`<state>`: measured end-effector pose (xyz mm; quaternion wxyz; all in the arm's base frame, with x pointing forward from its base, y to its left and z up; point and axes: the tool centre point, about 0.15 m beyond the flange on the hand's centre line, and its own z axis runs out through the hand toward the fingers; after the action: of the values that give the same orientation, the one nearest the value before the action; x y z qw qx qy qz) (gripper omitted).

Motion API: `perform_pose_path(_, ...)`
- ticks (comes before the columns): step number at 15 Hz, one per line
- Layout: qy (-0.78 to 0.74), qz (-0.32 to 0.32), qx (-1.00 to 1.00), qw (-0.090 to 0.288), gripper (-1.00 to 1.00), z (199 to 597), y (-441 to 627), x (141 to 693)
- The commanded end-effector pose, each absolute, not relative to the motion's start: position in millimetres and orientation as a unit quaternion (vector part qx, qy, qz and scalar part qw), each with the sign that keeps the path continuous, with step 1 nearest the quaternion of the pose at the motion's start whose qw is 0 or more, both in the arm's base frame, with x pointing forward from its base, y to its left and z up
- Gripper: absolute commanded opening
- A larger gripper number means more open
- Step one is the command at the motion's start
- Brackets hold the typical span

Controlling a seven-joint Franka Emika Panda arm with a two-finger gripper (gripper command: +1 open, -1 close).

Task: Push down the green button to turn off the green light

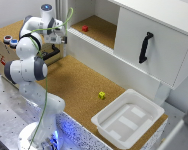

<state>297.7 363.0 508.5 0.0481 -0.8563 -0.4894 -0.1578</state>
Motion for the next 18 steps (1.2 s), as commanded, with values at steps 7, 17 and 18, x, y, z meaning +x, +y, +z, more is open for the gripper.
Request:
perform_pose_path(7, -0.611, -0.086, -0.785, -0.053, 1.0, 542, 432, 186)
perform_pose_path(17, -0.627, -0.077, -0.775, -0.018, -1.0, 521, 441, 165)
perform_pose_path(18, -0.63, -0.075, -0.773, -0.013, -1.0, 519, 442, 163)
